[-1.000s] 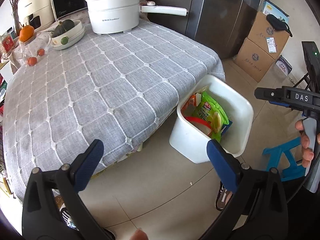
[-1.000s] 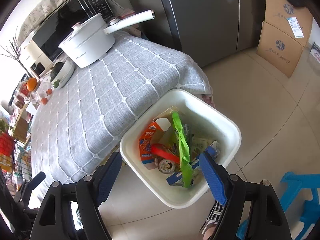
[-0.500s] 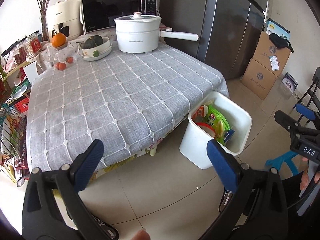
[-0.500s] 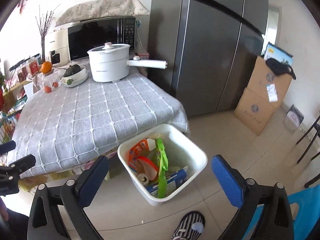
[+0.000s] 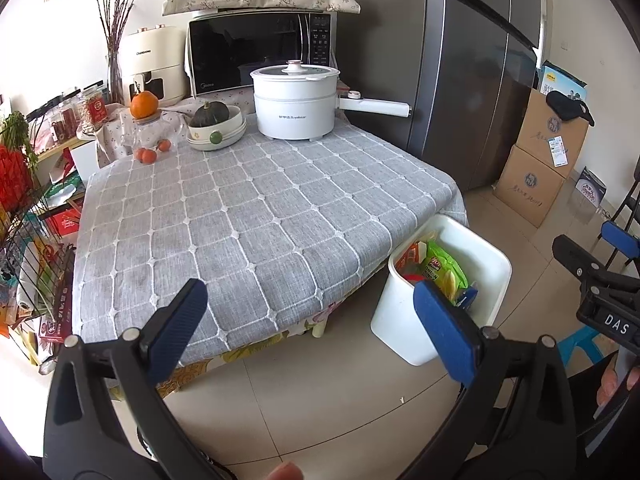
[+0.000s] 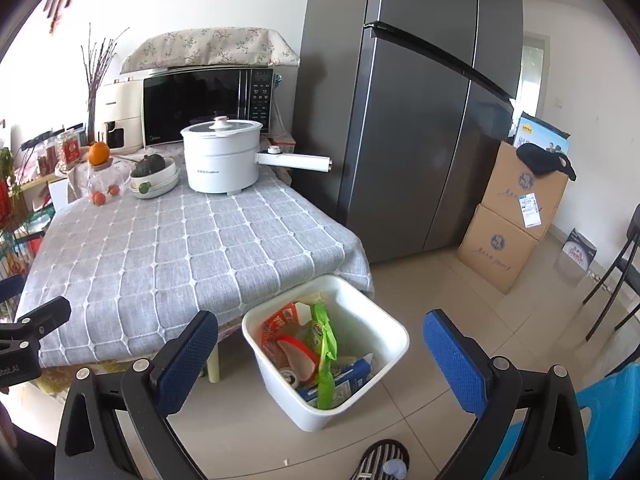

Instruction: Collect trash

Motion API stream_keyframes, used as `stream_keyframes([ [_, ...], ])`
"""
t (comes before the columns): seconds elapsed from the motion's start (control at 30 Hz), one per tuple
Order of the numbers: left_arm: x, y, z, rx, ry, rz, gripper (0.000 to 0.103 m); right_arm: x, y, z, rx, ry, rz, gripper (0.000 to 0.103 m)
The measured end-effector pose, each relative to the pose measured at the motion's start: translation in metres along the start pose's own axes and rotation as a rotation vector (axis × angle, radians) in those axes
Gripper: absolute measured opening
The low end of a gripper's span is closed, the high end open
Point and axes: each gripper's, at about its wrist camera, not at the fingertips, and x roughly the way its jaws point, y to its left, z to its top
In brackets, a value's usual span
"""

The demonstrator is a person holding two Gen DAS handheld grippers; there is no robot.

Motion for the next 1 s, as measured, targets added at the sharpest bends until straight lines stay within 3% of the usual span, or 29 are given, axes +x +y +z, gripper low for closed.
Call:
stream_keyframes([
  [1.0, 0.0, -0.012, -0.006, 0.018, 0.03, -0.032, 0.102, 0.011, -0.002, -0.004, 0.042, 0.044, 0.017, 0.103],
])
